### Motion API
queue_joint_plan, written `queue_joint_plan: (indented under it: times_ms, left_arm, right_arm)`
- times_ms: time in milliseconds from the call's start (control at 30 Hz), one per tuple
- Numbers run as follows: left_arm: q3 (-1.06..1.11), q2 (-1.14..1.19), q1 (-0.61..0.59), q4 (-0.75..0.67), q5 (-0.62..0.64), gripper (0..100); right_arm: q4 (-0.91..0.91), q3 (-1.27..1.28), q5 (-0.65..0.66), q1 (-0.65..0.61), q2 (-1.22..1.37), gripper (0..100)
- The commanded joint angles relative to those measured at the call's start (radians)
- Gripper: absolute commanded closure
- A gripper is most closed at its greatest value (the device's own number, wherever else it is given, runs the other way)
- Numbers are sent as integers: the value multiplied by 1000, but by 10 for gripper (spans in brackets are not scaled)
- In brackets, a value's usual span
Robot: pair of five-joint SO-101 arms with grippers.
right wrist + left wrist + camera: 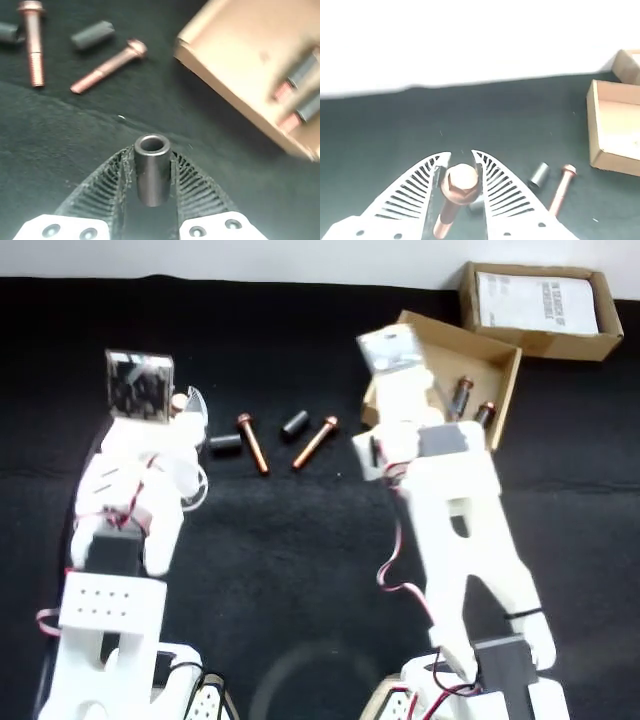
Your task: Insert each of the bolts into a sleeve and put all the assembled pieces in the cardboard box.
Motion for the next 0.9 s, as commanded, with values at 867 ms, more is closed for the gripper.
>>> queue_joint_plan:
  times_ms: [867]
  left_arm:
    - [298, -377, 130, 420, -6, 987]
  right_arm:
    - [-834, 573, -178, 76, -166, 991]
